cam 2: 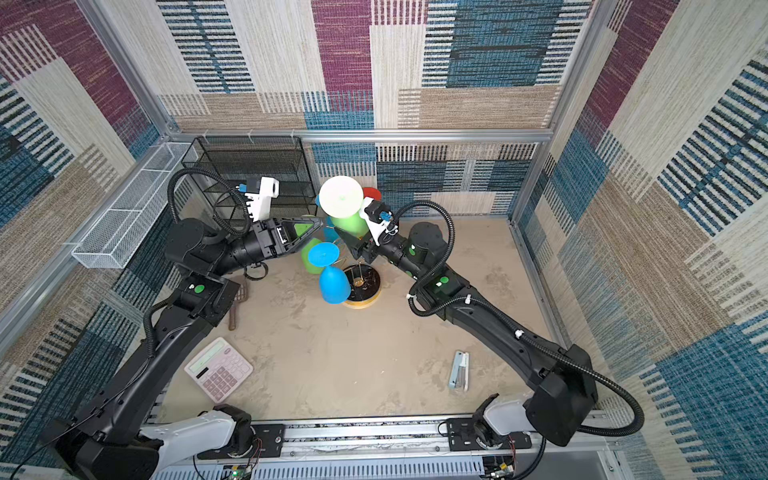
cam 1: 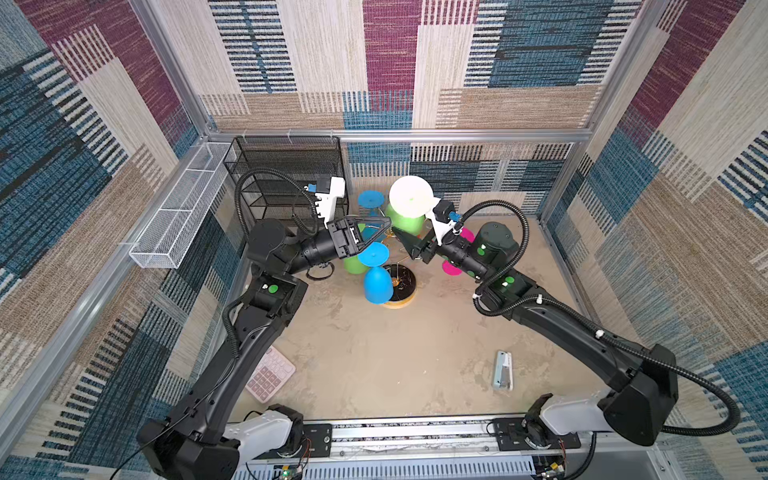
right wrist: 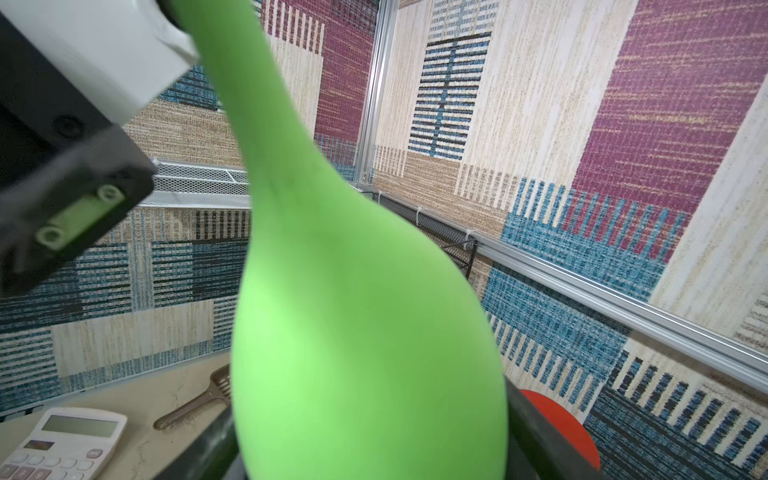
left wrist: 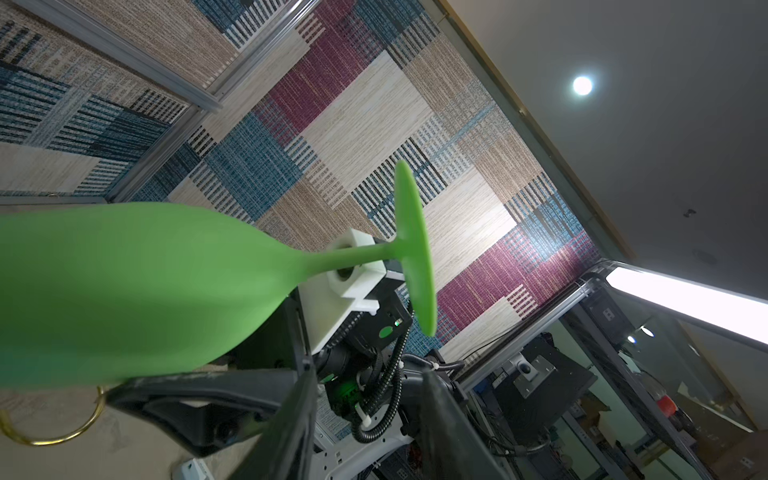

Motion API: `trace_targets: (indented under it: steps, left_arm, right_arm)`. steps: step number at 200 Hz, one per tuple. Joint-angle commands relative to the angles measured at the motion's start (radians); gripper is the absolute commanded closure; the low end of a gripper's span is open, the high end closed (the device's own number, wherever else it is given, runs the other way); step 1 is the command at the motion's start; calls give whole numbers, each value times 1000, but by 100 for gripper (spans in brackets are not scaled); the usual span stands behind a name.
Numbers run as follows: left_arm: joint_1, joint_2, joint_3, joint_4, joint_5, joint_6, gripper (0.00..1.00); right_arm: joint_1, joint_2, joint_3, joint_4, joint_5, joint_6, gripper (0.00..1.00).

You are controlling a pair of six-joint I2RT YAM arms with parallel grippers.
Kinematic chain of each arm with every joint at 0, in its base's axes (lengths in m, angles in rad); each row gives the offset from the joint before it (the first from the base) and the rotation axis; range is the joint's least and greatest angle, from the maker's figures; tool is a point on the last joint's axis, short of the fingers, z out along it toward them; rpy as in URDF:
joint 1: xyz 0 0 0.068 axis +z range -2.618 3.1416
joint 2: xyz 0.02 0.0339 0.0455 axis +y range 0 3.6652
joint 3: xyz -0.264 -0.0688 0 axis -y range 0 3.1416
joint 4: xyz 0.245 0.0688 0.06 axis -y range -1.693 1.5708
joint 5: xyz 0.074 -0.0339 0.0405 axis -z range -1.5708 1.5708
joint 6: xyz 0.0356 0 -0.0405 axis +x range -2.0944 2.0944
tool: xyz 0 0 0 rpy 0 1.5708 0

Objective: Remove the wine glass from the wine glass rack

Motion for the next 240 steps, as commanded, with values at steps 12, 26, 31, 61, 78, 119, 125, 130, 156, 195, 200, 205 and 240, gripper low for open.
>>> trace_targets:
  steps: [12,26,31,61,78,119,125,130,156,195,200,205,240]
  left_arm:
    - [25,-23,19,-89,-18,122,50]
    - [28,-46,47,-240,-80,291,50]
    - [27,-56,61,-306,-123,371,50]
    - [22,-117,29,-402,-417,735,50]
    - [16,-125,16,-390,-466,942,50]
    - [-43,-114,-12,-312,-472,1410,48]
    - [-52,-115,-19,-301,-466,1484,48]
    - [-59,-115,-27,-289,-463,1544,48]
    - [-81,-107,-72,-213,-484,1774,48]
    - [-90,-85,-119,-72,-482,1946,49]
    - [-90,-80,-118,-52,-489,1947,49]
    - [-90,-76,-120,-30,-492,1956,49]
    - [-93,-41,-100,4,-451,2032,49]
  right_arm:
    - [2,-39,60,-221,53,48,31]
    - [2,-49,101,-337,79,53,32]
    - [2,-49,120,-390,89,56,33]
    - [2,-56,203,-604,118,64,38]
    - [2,-61,240,-691,125,76,39]
    - [4,-52,307,-842,109,113,42]
    - [5,-50,316,-859,109,116,42]
    - [5,-49,317,-870,108,118,43]
    - [5,-43,320,-914,93,133,44]
    - [6,-27,330,-959,64,140,45]
    - [6,-26,328,-963,60,139,46]
    - [6,-23,328,-965,56,141,46]
    - [8,-8,324,-979,32,146,48]
